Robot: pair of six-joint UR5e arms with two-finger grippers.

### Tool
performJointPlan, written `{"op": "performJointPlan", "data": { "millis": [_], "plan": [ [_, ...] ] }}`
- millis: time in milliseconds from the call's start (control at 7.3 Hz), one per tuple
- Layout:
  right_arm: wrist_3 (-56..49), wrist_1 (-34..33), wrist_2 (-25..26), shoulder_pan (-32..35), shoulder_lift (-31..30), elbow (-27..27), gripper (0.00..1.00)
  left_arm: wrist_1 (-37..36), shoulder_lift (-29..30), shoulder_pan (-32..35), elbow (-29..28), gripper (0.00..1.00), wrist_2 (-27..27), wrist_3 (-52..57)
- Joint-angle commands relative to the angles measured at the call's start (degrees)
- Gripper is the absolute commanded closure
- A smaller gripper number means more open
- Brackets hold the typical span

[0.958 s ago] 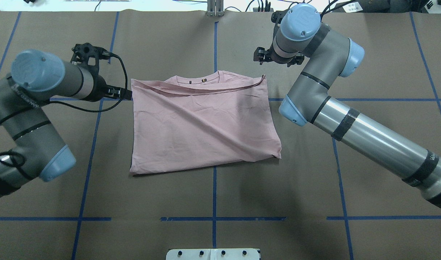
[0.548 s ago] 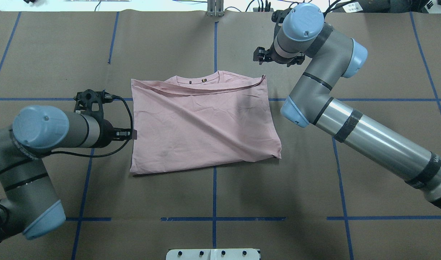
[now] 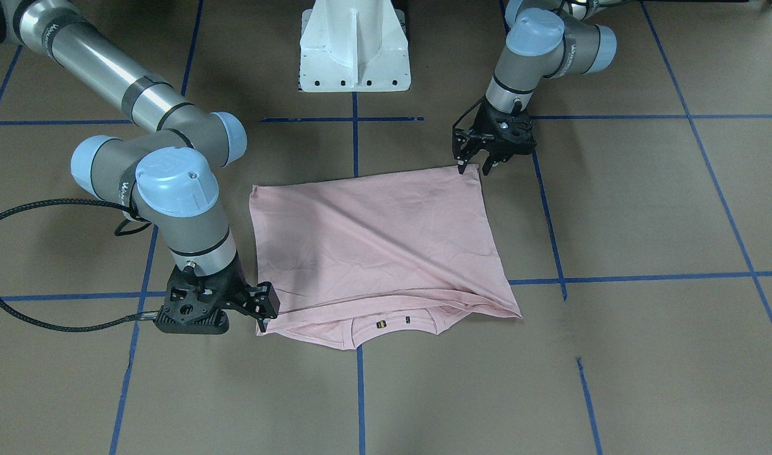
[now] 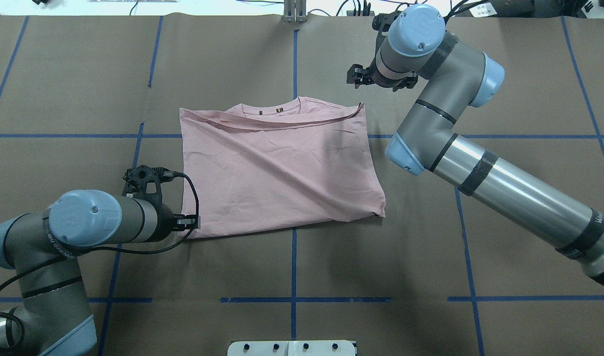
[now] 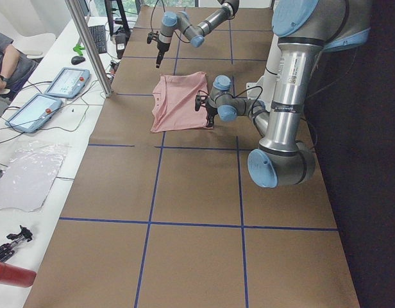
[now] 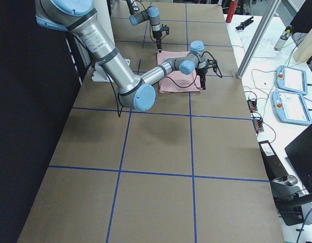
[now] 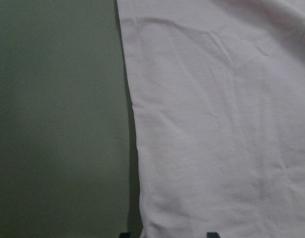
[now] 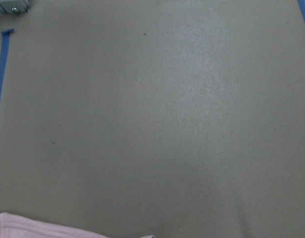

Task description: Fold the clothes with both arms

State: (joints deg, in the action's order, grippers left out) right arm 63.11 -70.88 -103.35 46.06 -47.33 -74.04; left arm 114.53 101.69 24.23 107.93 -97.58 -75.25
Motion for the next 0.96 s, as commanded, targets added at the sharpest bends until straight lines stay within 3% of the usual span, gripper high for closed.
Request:
{"op": "performJointPlan", "data": {
  "millis": [0, 274, 548, 685, 821],
  "plan": [
    [0.0, 0.0, 0.0, 0.0, -0.3, -0.1, 0.00, -0.1, 0.2, -0.6, -0.4, 0.50, 0.0, -0.1],
    [0.0, 0.1, 0.1, 0.0, -0.6, -0.2, 0.00, -0.2, 0.3, -0.8, -0.4, 0.55, 0.0, -0.1],
    [0.0, 0.1, 0.1, 0.0, -0.6, -0.2, 0.00, -0.1, 0.3, -1.7, -0.7, 0.92, 0.0, -0.1],
    [0.0, 0.1, 0.1, 0.0, -0.7, -0.2, 0.00, -0.2, 0.0, -1.7, -0.6, 1.00, 0.0, -0.1],
    [0.2, 0.1, 0.2, 0.0, -0.7, -0.6, 0.00, -0.1, -0.4, -1.4, -0.1, 1.00, 0.0, 0.9]
  ]
}}
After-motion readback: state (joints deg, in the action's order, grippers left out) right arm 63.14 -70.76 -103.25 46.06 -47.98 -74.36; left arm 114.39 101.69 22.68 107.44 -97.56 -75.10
